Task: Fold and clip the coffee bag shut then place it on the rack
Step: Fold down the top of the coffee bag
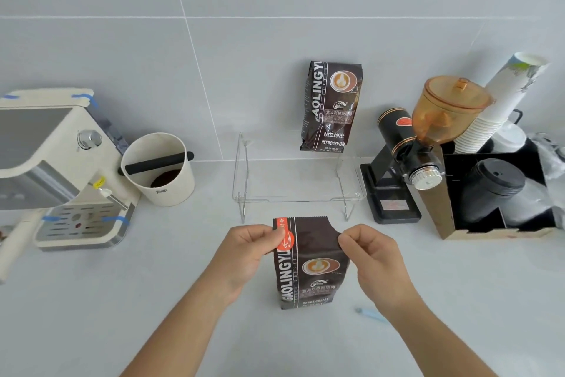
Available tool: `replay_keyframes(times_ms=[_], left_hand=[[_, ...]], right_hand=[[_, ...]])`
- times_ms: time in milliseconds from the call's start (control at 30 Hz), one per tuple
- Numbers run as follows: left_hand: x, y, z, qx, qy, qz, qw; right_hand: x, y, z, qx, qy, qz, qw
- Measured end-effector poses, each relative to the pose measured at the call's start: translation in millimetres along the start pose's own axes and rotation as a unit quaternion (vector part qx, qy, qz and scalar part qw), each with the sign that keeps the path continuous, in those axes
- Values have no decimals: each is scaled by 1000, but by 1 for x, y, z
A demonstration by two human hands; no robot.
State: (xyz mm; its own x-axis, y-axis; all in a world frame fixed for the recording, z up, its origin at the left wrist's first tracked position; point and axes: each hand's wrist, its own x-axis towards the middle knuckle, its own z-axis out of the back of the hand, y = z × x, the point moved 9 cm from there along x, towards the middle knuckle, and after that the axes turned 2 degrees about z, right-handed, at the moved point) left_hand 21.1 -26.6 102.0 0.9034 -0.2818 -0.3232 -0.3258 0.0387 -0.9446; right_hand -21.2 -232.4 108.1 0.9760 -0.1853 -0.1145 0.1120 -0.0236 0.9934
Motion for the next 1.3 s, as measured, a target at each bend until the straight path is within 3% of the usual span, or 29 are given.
replay_keyframes(times_ms=[200, 333, 433, 700, 900, 1033, 1167, 1300], left_hand=[[3, -15, 4, 84, -40, -43, 995], [1, -21, 10, 82, -93, -46, 991], [-3, -31, 10, 118, -79, -74, 987], [-17, -65, -8, 411, -40, -232, 881], [-15, -64, -11, 438, -29, -258, 860], [-11, -55, -9, 385, -18, -251, 888], [-2, -36, 1, 241, -19, -185, 953], [4, -19, 1, 147, 0, -144, 979]], right_hand=[[-1, 8, 10, -75, -12, 47, 996], [0, 17, 8, -86, -28, 46, 995], [2, 33, -3, -163, 4, 76, 984], [3, 54, -18, -337, 40, 158, 927], [0, 60, -24, -369, 63, 209, 904], [1, 57, -24, -353, 58, 187, 915], [4, 40, -19, -261, 38, 89, 961], [10, 27, -18, -162, 21, 15, 986]])
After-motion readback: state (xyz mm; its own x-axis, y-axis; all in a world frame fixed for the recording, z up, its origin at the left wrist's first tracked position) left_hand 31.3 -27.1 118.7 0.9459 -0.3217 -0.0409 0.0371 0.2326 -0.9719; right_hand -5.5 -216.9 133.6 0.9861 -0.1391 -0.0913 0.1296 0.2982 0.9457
